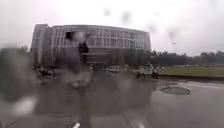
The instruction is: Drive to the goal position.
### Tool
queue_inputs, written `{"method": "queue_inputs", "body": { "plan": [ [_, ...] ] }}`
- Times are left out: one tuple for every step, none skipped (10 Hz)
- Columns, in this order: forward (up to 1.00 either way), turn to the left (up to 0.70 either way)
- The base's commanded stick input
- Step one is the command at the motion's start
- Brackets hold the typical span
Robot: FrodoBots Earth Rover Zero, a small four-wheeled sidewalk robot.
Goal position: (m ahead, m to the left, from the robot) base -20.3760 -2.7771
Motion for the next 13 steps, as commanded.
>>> {"method": "queue_inputs", "body": {
  "plan": [
    [0.7, 0.14],
    [0.7, 0.14],
    [0.7, 0.14],
    [0.7, 0.14],
    [0.7, 0.14],
    [0.7, 0.07],
    [0.7, 0.01],
    [0.7, 0.01],
    [0.7, 0.01],
    [0.7, 0.01],
    [0.7, 0.01],
    [0.7, 0.01],
    [0.7, 0.01]
  ]
}}
